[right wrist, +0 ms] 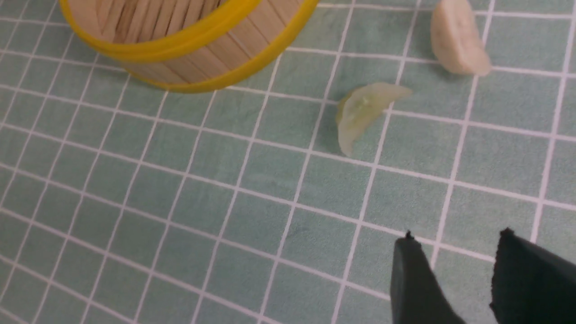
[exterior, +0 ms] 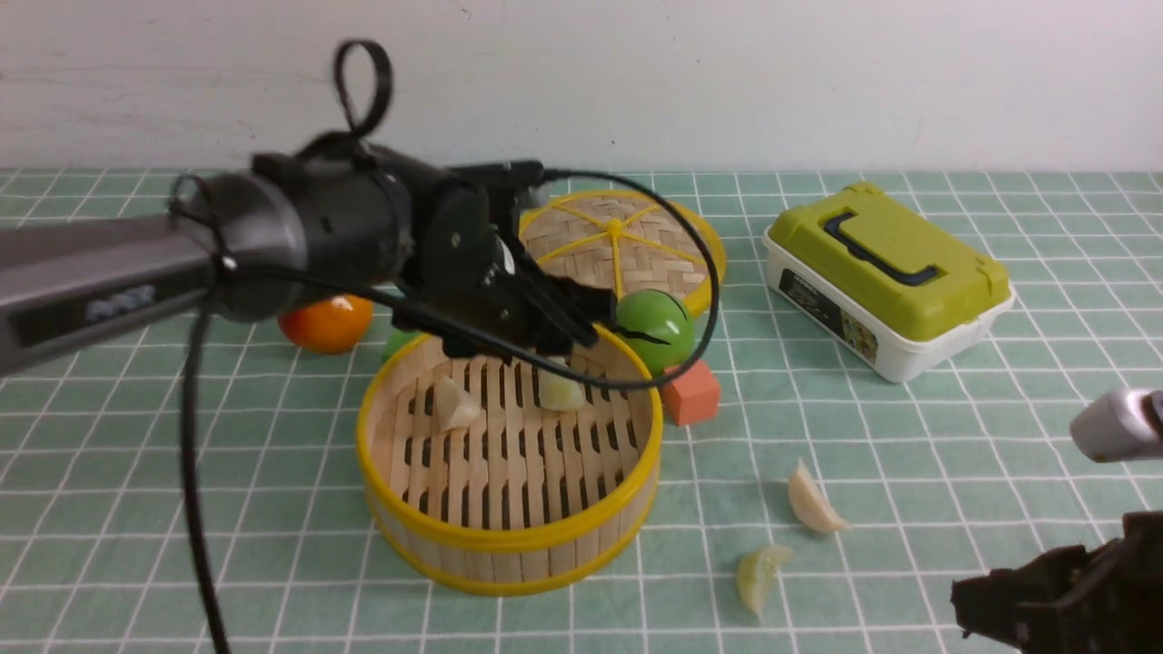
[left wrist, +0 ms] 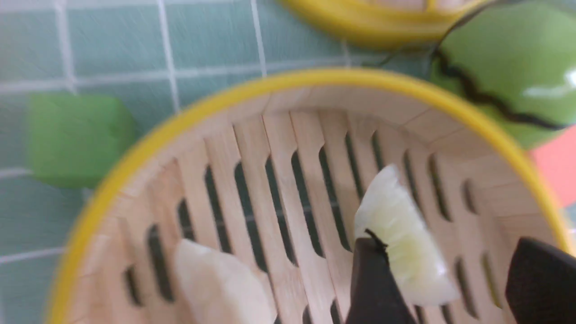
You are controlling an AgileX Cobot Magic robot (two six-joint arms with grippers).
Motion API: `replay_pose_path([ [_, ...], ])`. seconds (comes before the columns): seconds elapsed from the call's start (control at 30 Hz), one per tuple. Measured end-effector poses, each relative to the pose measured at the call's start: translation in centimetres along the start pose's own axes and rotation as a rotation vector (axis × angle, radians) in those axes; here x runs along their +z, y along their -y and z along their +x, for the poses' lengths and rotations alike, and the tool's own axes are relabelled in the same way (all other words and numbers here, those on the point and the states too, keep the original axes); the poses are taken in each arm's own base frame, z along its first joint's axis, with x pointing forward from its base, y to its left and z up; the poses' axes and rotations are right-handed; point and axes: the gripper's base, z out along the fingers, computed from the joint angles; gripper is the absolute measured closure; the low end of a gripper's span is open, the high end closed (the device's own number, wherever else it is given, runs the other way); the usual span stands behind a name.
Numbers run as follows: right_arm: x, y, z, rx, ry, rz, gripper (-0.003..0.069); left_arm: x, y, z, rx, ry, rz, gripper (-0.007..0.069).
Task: Put the dumplings into the steamer on the table with the blue tablecloth.
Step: 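Place the dumpling into the bamboo steamer basket with the left gripper, then reach for and grasp a dumpling lying on the table beside the steamer, then place the dumpling in the bamboo steamer basket with the right gripper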
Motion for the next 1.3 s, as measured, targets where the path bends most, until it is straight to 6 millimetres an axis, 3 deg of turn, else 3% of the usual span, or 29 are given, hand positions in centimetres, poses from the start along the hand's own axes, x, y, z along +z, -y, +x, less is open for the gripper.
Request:
replay_pose_path([
  [0.07, 0.8, -0.9, -1.0, -0.026, -0.065, -0.045, 0.0349, -4.9, 0.0, -1.2, 0.038, 0.057, -0.009, 0.0263],
  [0.1, 0.9, -1.1, -1.0, -0.034, -0.074, -0.054, 0.0347, -5.4, 0.0, -1.4, 0.038, 0.068, -0.005, 0.0267],
  [0.13, 1.8, -1.9, -1.5, -0.055, -0.116, -0.082, 0.0340, -8.9, -0.2, -1.8, 0.055, 0.102, -0.018, 0.0305],
  [0.17, 2.2, -2.1, -1.6, -0.057, -0.132, -0.086, 0.0340, -10.0, -0.3, -1.9, 0.058, 0.113, -0.021, 0.0318],
  [0.23, 4.4, -3.3, -2.1, -0.075, -0.169, -0.087, 0.0335, -16.0, -0.9, -1.9, 0.063, 0.183, -0.026, 0.0407],
  [0.27, 5.5, -3.8, -2.1, -0.083, -0.176, -0.073, 0.0330, -18.8, -1.3, -1.5, 0.062, 0.221, -0.021, 0.0440],
  [0.37, 8.8, -4.3, -2.3, -0.065, -0.205, -0.014, 0.0297, -24.0, -2.6, 1.0, 0.058, 0.300, -0.002, 0.0525],
  [0.5, 12.5, -3.9, -2.7, -0.022, -0.243, 0.073, 0.0216, -28.2, -5.2, 6.3, 0.063, 0.368, 0.003, 0.0589],
  [0.67, 16.0, -3.0, -3.5, 0.022, -0.234, 0.148, 0.0159, -29.7, -8.9, 14.0, 0.098, 0.415, -0.051, 0.0617],
  [0.83, 18.4, -2.2, -3.5, 0.013, -0.237, 0.185, 0.0199, -29.4, -11.5, 19.2, 0.084, 0.406, -0.105, 0.0633],
  [0.97, 18.8, -2.3, -3.9, 0.022, -0.251, 0.190, 0.0344, -28.7, -12.6, 21.7, 0.069, 0.416, -0.110, 0.0638],
  [1.03, 18.7, -2.5, -4.0, 0.022, -0.283, 0.191, 0.0459, -28.3, -13.0, 22.6, 0.073, 0.420, -0.117, 0.0638],
  [1.17, 17.8, -3.1, -4.4, -0.008, -0.327, 0.180, 0.0456, -27.5, -13.3, 23.4, 0.077, 0.403, -0.125, 0.0638],
  [1.3, 15.0, -5.4, -7.7, -0.059, -0.263, 0.123, 0.0456, -25.8, -13.4, 24.1, 0.095, 0.377, -0.128, 0.0637],
])
